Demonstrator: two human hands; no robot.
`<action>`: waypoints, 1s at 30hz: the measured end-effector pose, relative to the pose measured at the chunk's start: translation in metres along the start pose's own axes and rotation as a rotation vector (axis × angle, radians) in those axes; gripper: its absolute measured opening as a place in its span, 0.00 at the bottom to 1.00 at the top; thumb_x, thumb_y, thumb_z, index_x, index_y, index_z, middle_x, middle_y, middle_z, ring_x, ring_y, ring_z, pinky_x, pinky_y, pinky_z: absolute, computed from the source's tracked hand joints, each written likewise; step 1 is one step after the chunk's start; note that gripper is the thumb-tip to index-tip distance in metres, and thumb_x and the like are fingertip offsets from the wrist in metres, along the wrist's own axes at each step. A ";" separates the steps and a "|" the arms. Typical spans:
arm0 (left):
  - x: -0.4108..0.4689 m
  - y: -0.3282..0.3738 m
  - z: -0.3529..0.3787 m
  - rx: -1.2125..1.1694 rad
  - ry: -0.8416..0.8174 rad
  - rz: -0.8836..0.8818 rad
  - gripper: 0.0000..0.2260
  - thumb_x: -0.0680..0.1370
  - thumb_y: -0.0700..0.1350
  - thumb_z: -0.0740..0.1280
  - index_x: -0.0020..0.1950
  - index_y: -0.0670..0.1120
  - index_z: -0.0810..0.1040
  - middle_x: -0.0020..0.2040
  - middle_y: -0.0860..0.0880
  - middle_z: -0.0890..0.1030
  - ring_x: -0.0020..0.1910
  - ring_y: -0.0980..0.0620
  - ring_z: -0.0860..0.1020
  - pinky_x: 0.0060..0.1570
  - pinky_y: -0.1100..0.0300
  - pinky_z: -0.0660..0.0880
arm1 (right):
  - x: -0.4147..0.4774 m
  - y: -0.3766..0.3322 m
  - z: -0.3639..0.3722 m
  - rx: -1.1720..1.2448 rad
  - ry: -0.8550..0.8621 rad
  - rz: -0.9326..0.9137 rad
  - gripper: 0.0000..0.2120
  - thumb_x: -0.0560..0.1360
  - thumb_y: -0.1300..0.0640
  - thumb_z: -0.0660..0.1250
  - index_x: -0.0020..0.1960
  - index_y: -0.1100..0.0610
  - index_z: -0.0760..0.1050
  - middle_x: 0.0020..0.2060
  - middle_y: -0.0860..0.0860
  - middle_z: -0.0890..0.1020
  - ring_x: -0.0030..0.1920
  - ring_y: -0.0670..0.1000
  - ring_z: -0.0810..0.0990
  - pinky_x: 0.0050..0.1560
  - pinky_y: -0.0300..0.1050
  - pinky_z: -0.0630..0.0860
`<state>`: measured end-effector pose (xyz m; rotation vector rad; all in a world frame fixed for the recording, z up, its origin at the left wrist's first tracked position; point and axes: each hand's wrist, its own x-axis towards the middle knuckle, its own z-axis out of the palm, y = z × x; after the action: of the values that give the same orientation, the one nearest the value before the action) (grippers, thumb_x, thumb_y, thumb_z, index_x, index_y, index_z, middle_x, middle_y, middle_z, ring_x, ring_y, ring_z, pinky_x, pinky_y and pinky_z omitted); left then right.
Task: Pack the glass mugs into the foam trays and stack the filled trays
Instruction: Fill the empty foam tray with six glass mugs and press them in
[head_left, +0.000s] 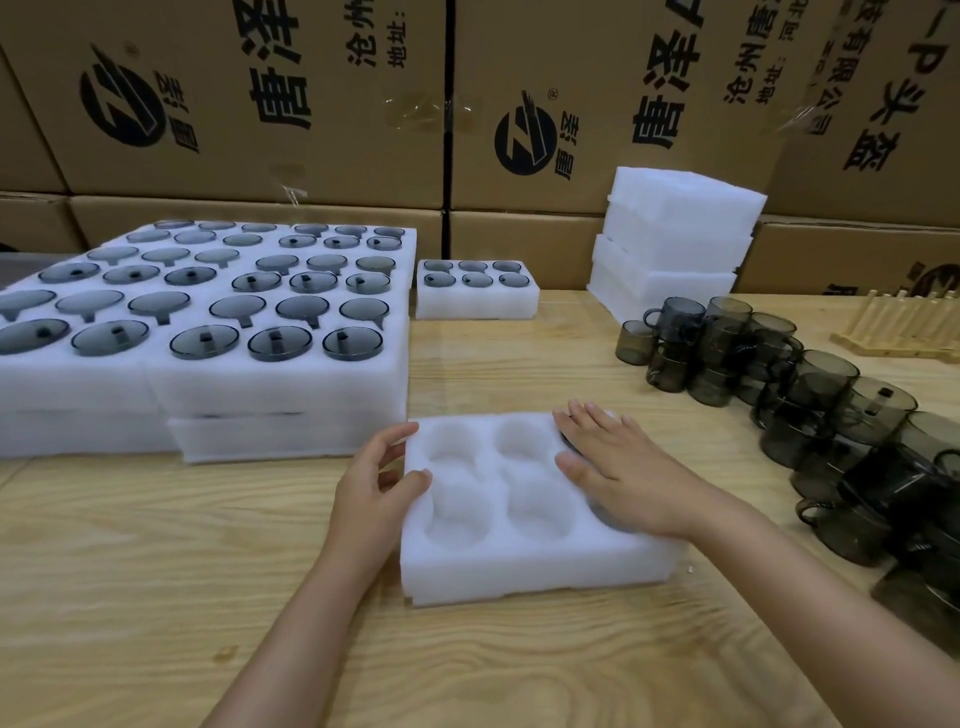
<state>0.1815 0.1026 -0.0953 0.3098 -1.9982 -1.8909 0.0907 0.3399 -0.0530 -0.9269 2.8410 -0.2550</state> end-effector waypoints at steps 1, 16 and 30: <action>0.000 0.000 0.000 0.001 -0.003 0.001 0.20 0.65 0.45 0.66 0.55 0.57 0.77 0.58 0.52 0.80 0.59 0.51 0.77 0.61 0.43 0.73 | 0.001 0.002 0.000 -0.002 -0.012 0.001 0.28 0.80 0.41 0.44 0.77 0.49 0.41 0.76 0.45 0.42 0.74 0.41 0.36 0.71 0.42 0.34; 0.004 -0.012 -0.003 -0.028 0.004 0.026 0.21 0.65 0.43 0.68 0.57 0.55 0.79 0.56 0.49 0.82 0.55 0.47 0.80 0.55 0.44 0.76 | 0.071 0.137 -0.085 -0.310 0.497 0.855 0.20 0.78 0.48 0.60 0.61 0.63 0.73 0.63 0.63 0.68 0.63 0.63 0.64 0.62 0.53 0.61; 0.005 -0.012 -0.002 -0.011 0.007 0.061 0.20 0.65 0.43 0.67 0.56 0.55 0.79 0.54 0.50 0.82 0.53 0.50 0.80 0.56 0.45 0.76 | 0.068 0.129 -0.080 -0.340 0.620 0.653 0.11 0.78 0.53 0.62 0.51 0.59 0.80 0.46 0.58 0.80 0.50 0.60 0.74 0.47 0.49 0.67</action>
<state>0.1768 0.0976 -0.1070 0.2494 -1.9687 -1.8603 -0.0522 0.4114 -0.0068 0.1388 3.6286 0.0367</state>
